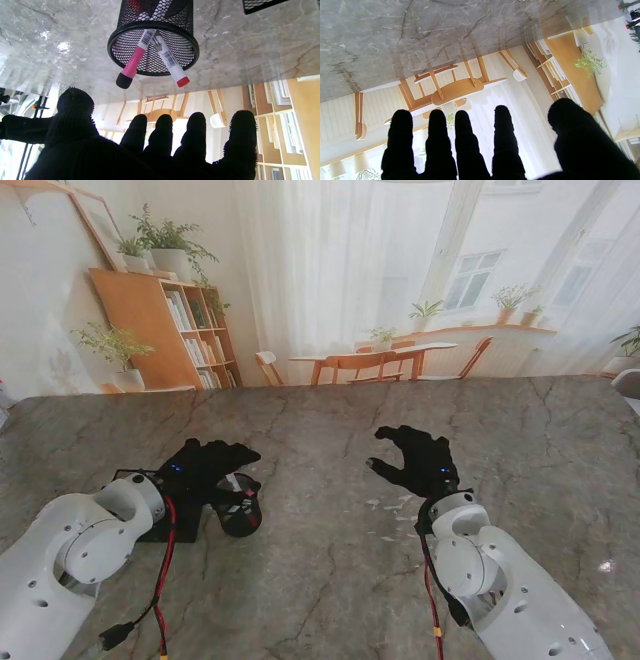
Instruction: Organize desk stationery
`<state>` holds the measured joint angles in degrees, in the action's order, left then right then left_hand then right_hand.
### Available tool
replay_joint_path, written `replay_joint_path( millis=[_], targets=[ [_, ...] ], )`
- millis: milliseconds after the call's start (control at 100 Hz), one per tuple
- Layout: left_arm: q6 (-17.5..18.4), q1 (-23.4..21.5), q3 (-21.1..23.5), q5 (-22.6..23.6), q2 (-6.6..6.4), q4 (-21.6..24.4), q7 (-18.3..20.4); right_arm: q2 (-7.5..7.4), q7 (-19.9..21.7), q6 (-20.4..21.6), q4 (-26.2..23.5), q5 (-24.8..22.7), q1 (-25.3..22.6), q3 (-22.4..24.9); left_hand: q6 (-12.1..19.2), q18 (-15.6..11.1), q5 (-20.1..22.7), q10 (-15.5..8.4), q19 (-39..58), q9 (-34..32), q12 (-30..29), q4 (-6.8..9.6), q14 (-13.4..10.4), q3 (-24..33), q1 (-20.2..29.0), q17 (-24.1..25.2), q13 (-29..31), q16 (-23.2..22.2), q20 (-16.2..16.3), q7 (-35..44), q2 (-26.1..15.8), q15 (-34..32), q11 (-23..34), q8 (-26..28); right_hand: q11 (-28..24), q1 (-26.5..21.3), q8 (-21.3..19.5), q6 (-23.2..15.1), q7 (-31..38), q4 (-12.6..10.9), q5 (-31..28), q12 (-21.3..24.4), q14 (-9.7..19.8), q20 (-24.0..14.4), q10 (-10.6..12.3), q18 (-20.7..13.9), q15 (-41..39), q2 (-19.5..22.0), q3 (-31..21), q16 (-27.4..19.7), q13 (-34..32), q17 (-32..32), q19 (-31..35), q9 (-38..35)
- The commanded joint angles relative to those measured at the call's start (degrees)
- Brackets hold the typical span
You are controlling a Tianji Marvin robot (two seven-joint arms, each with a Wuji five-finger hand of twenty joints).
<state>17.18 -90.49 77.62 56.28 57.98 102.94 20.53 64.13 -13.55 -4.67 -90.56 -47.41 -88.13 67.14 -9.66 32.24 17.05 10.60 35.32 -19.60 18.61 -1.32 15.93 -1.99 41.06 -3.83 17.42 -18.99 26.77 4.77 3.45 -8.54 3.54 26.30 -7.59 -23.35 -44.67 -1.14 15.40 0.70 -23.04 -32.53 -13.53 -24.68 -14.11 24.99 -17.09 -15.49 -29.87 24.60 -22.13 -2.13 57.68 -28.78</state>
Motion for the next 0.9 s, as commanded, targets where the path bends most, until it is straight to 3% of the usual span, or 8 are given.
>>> replay_joint_path(
  millis=[0, 250, 430, 520, 700, 890],
  targets=[
    [0.2, -0.9, 0.5, 0.6, 0.13, 1.0, -1.2, 0.08, 0.7, 0.2, 0.1, 0.0, -0.2, 0.1, 0.0, 2.9, -0.1, 0.7, -0.2, 0.2, -0.5, -0.68, 0.7, 0.1, -1.0, 0.9, -1.1, 0.4, -1.5, -0.2, 0.6, 1.0, -0.4, 0.2, -0.9, -0.4, 1.6, -0.5, 0.2, 0.4, -0.6, -0.1, 1.0, 0.8, 0.4, -1.1, -0.1, 1.4, 0.9, 0.5, 0.8, 1.2, 0.1, 0.0],
    [-1.5, -5.9, 4.8, 1.4, 1.45, 6.1, -9.0, 0.09, 0.4, 1.0, 0.0, 0.1, -0.5, 0.4, 0.1, 0.5, -4.5, 0.9, -7.8, 3.6, -2.2, -0.98, 1.3, -0.1, -2.2, 5.4, -6.2, 2.9, -5.0, -2.4, -4.9, 3.2, -1.6, -1.1, -0.9, -0.1, 1.6, -0.7, 0.2, 0.4, -0.5, -0.1, 1.4, 0.8, 0.6, -1.2, -0.1, 1.5, 1.0, 0.5, 0.6, 1.2, 0.1, 0.0],
    [-5.4, -10.5, 6.5, -2.9, 2.95, 8.6, -15.8, 0.60, -1.2, 2.8, -1.2, 2.3, -2.0, 1.8, 1.5, -3.8, -5.4, -0.1, -12.8, 4.1, -3.5, -1.23, 0.5, -0.3, -2.4, 6.3, -7.5, 4.6, -6.1, -2.9, -9.3, 3.9, -1.8, -1.7, -0.7, 0.8, 1.8, -1.4, -0.2, 0.5, 0.1, 0.1, 2.6, 0.8, 1.7, -1.8, 0.4, 1.9, 1.1, 0.2, 0.2, 0.7, 0.1, 0.0],
    [-7.0, -12.7, 7.0, -5.6, 3.74, 9.0, -19.3, 1.07, -2.3, 4.3, -2.0, 4.6, -3.0, 2.8, 1.9, -4.5, -5.0, -0.1, -14.4, 3.2, -3.8, -1.52, 0.4, -0.5, -2.0, 5.6, -7.0, 4.9, -5.6, -2.9, -11.4, 3.9, -1.7, -2.1, -0.5, 1.5, 2.2, -1.8, -0.7, 0.6, 0.6, 0.5, 3.6, 1.1, 2.6, -3.3, 1.9, 2.4, 1.4, -0.4, -0.3, 0.1, -0.8, 0.0],
    [-9.8, -16.6, 7.6, -8.8, 5.05, 8.7, -25.4, 1.75, -3.7, 8.1, -3.7, 8.4, -5.4, 5.0, 2.4, -4.7, -3.2, -0.1, -13.8, 0.8, -3.6, -1.53, 0.0, -0.5, -1.5, 3.6, -4.7, 4.6, -4.1, -2.2, -11.5, 3.2, -1.1, -2.0, -0.1, 2.3, 2.9, -2.3, -1.6, 0.7, 1.3, 1.5, 5.6, 2.4, 4.8, -6.5, 5.2, 2.9, 1.8, -1.5, -1.8, -1.7, -4.5, -0.1],
    [-12.6, -18.5, 7.2, -11.7, 6.30, 6.0, -31.3, 2.39, -5.2, 10.1, -4.7, 11.5, -7.5, 7.1, 2.7, -4.3, -1.2, 0.0, -11.0, -1.5, -3.1, -1.65, 0.0, -0.7, -1.2, 2.1, -2.4, 3.5, -0.4, -1.3, -11.4, 2.7, -0.7, -1.8, -0.4, 2.6, 3.2, -2.9, -1.7, 0.8, 0.9, 2.0, 5.8, 3.0, 6.0, -7.3, 6.4, 3.3, 2.2, -1.7, -4.3, -3.2, -6.2, -1.5]
  ],
)
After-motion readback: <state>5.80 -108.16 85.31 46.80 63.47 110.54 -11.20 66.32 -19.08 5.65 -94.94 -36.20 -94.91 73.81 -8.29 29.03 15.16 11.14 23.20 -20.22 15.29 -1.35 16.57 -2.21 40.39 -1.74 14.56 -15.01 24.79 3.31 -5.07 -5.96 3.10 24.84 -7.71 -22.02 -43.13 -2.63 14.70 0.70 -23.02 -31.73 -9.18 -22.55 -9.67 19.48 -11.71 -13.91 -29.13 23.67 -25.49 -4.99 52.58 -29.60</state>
